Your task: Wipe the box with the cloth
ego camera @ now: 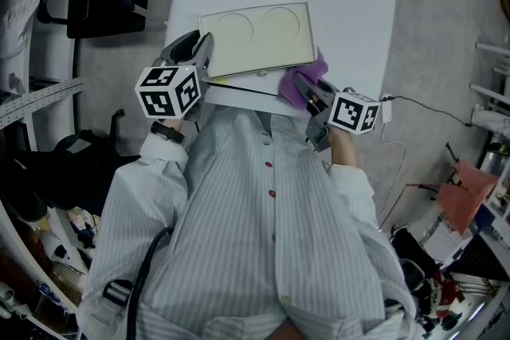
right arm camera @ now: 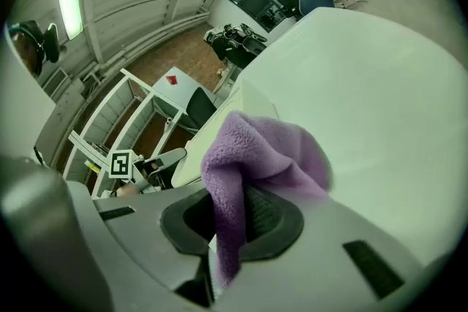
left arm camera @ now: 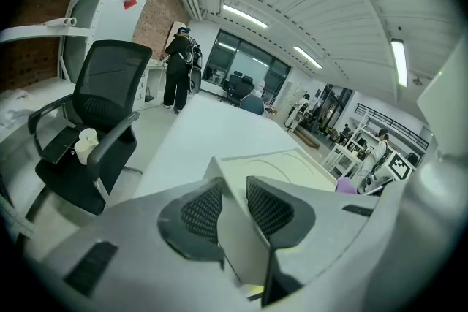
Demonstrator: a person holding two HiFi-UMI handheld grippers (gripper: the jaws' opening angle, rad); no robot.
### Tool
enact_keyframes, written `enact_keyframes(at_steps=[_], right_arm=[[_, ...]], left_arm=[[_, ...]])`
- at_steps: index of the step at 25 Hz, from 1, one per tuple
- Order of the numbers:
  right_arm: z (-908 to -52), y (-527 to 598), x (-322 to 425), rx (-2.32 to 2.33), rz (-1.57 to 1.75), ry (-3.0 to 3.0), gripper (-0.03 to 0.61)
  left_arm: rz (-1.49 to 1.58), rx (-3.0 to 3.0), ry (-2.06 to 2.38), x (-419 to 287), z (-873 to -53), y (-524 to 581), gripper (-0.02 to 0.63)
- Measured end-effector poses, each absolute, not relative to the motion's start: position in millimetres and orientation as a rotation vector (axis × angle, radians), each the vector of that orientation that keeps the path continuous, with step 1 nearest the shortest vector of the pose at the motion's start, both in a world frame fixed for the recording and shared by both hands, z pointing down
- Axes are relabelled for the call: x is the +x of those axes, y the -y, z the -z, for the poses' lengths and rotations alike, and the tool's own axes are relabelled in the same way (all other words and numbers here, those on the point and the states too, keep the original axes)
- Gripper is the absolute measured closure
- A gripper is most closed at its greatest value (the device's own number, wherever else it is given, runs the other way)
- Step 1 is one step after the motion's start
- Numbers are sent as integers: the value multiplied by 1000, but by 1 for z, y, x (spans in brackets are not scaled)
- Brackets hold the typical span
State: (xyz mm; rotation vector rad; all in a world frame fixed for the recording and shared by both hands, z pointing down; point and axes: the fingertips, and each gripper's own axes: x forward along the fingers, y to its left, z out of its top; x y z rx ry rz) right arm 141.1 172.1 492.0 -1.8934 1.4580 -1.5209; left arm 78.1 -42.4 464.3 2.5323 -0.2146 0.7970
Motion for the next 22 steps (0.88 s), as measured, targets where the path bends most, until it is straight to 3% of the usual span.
enact_keyframes(at_steps=[6, 22], right_arm=[[-495, -123, 91, -1825, 1560, -1592, 535], [-487, -87, 51, -1812, 1555, -1701, 537]], left_arm=[[-790, 2533, 187, 79, -465, 43, 523], [-746, 2509, 129, 77, -466, 44, 518]])
